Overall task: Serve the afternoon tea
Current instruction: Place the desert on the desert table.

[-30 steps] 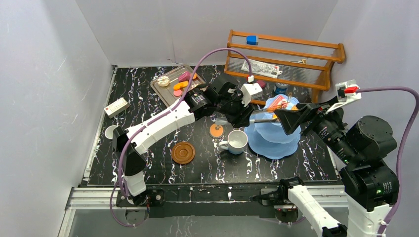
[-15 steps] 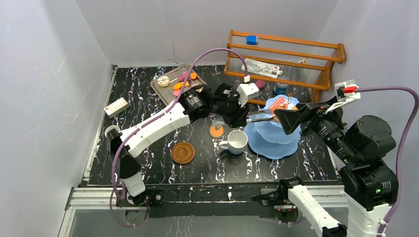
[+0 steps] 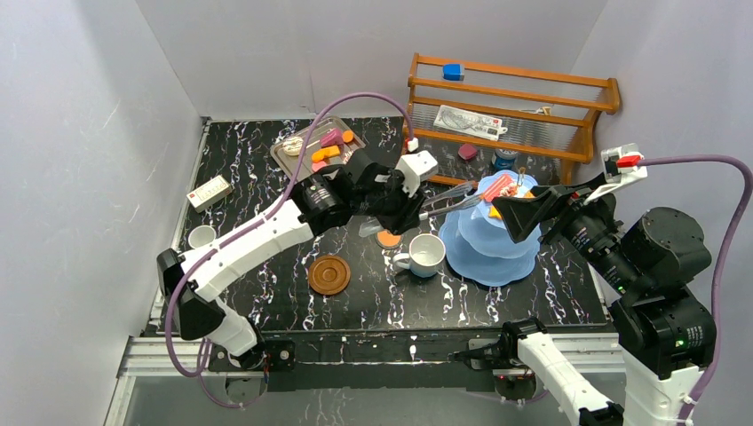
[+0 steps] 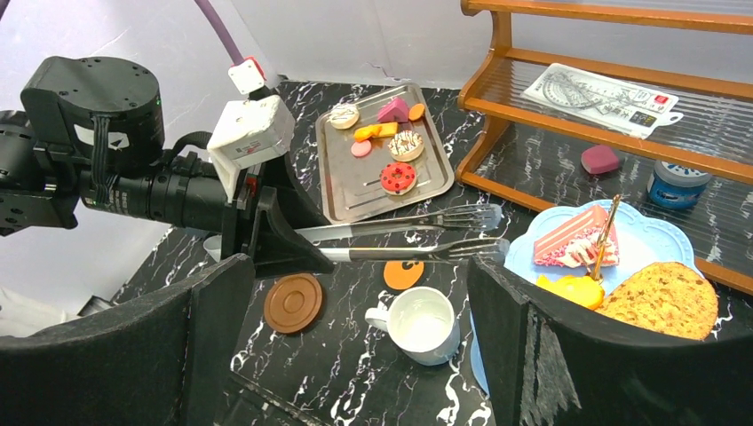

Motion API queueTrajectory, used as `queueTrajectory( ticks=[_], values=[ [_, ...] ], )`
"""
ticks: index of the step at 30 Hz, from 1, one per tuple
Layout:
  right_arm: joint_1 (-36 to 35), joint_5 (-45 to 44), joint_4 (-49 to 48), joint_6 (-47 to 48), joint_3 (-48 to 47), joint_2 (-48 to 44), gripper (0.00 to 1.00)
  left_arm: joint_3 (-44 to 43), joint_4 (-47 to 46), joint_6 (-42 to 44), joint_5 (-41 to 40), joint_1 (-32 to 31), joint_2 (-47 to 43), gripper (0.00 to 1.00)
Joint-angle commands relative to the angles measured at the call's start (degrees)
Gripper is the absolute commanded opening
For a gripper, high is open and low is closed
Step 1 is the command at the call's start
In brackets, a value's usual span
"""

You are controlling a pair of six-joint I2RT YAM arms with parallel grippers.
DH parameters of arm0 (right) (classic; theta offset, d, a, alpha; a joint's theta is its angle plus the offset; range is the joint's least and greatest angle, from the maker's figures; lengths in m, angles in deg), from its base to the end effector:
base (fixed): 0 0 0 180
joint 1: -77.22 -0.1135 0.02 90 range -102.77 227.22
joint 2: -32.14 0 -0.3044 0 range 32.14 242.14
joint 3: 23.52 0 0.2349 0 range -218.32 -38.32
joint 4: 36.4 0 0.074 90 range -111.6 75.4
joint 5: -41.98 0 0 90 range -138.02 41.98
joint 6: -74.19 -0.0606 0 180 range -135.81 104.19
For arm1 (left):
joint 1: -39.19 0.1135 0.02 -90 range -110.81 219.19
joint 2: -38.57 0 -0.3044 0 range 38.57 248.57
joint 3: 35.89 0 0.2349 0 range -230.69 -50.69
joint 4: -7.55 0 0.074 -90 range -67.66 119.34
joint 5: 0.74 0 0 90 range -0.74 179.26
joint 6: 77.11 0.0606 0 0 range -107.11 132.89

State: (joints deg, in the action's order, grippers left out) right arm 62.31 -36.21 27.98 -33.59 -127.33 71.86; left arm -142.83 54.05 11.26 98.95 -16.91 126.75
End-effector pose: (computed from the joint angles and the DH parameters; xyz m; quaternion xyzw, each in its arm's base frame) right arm 0.0179 0.0176 0.5186 -0.0549 0.7067 0.2674 0.6527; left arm 0.1874 -0.2971 0.4310 0.4292 0.7384 -0.3120 0.4162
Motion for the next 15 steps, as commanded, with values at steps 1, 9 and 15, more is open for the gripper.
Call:
queueTrajectory(
  ticks=[1,9,15],
  values=[
    [-0.01,0.73,-1.97,-0.05,0.24,-0.61,0.99,1.99,-0.73,-1.90,-8.20,-0.16,-4.33,0.37],
    [-0.02,1.42,-2.15,-0.10,1.45,-1.04,0.99,4.17,1.98,-5.36,-16.50,4.95,-4.34,0.38],
    [0.04,2.30,-2.94,-0.71,4.02,-2.15,0.99,5.71,3.73,-9.61,-16.12,12.90,-3.22,0.39]
  ],
)
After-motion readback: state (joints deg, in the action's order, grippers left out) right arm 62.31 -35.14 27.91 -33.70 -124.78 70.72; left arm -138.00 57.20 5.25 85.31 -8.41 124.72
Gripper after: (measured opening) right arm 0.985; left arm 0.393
